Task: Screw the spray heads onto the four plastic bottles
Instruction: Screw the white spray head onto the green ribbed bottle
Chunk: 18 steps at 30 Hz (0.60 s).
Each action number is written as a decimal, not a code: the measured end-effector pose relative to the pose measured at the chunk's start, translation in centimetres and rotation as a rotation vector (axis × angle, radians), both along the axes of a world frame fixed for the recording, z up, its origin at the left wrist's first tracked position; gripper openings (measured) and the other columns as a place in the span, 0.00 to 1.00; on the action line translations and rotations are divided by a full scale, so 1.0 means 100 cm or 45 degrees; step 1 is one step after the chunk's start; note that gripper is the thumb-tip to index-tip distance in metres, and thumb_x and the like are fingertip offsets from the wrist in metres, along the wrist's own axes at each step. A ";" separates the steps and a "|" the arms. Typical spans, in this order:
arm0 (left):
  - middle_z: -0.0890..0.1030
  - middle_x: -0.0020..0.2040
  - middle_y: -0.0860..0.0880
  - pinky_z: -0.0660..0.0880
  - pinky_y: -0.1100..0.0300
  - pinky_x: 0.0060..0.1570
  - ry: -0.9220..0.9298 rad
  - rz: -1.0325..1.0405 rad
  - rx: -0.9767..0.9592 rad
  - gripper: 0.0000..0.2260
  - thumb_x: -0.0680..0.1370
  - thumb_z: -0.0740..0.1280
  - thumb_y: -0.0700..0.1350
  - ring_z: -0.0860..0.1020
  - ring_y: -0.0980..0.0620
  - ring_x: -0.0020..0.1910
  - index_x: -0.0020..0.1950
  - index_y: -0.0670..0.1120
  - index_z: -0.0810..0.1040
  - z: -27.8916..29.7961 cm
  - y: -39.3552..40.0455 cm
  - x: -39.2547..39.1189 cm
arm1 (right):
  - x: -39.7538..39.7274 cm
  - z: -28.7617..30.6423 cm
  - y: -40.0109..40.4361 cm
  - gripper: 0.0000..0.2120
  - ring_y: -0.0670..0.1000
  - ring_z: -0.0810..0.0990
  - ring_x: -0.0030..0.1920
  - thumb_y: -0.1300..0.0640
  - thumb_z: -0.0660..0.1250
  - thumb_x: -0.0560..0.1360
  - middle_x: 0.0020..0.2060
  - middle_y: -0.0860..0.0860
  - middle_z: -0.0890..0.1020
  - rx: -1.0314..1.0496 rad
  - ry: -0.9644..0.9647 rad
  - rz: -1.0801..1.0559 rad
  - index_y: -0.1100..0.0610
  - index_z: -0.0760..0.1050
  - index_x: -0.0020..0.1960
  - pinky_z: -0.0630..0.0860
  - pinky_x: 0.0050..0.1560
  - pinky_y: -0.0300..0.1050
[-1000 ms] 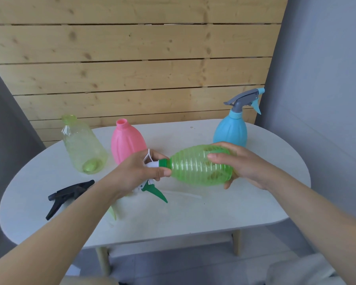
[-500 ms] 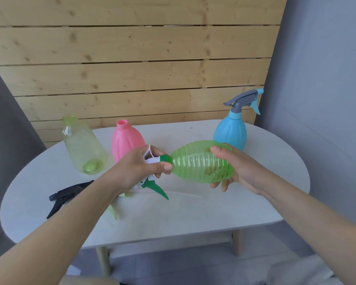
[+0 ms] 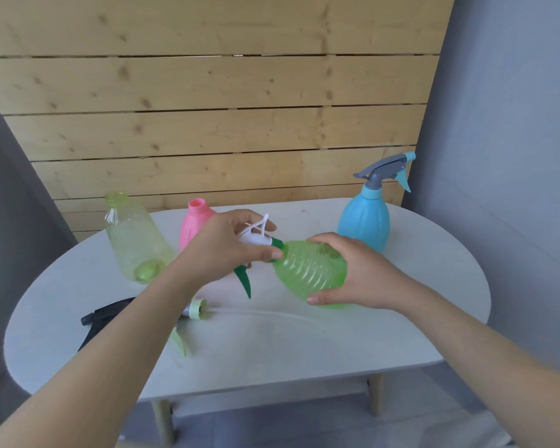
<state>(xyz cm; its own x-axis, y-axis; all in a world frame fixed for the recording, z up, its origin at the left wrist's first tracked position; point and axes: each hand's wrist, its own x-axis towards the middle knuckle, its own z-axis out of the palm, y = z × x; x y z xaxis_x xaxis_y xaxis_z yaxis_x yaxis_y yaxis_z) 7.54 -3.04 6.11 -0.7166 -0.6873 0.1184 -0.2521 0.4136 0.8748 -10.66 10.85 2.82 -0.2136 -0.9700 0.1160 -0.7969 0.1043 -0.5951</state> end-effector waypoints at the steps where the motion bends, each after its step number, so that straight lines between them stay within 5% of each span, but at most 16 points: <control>1: 0.84 0.35 0.58 0.75 0.70 0.31 0.078 0.014 0.030 0.14 0.66 0.78 0.43 0.80 0.62 0.30 0.49 0.47 0.81 0.002 -0.001 -0.001 | -0.001 0.000 -0.002 0.39 0.47 0.73 0.58 0.42 0.78 0.58 0.58 0.45 0.75 -0.003 -0.042 -0.026 0.45 0.66 0.65 0.72 0.57 0.46; 6: 0.85 0.48 0.48 0.81 0.59 0.46 0.370 0.054 0.284 0.05 0.76 0.69 0.44 0.84 0.51 0.49 0.50 0.44 0.79 0.007 -0.005 -0.006 | -0.006 -0.001 -0.013 0.35 0.43 0.77 0.54 0.46 0.78 0.61 0.54 0.41 0.78 -0.022 -0.405 -0.142 0.45 0.66 0.65 0.73 0.49 0.34; 10: 0.84 0.55 0.48 0.80 0.56 0.49 0.493 0.004 0.463 0.11 0.77 0.65 0.50 0.81 0.51 0.56 0.55 0.47 0.81 0.005 -0.004 -0.016 | -0.010 -0.003 -0.026 0.29 0.49 0.77 0.59 0.50 0.76 0.66 0.60 0.48 0.78 -0.036 -0.668 -0.061 0.44 0.70 0.64 0.74 0.60 0.43; 15: 0.79 0.62 0.57 0.72 0.47 0.63 0.319 -0.092 0.470 0.14 0.72 0.65 0.58 0.75 0.55 0.63 0.58 0.67 0.74 -0.008 0.002 -0.025 | -0.007 -0.017 -0.040 0.30 0.51 0.76 0.62 0.55 0.74 0.67 0.64 0.46 0.75 -0.069 -0.974 -0.042 0.47 0.68 0.67 0.71 0.63 0.47; 18: 0.79 0.62 0.57 0.70 0.48 0.65 0.263 -0.154 0.423 0.20 0.74 0.67 0.54 0.77 0.56 0.62 0.64 0.67 0.69 -0.018 0.003 -0.028 | -0.007 -0.027 -0.048 0.28 0.50 0.75 0.61 0.58 0.71 0.70 0.65 0.49 0.73 -0.075 -0.994 -0.098 0.48 0.62 0.65 0.71 0.58 0.44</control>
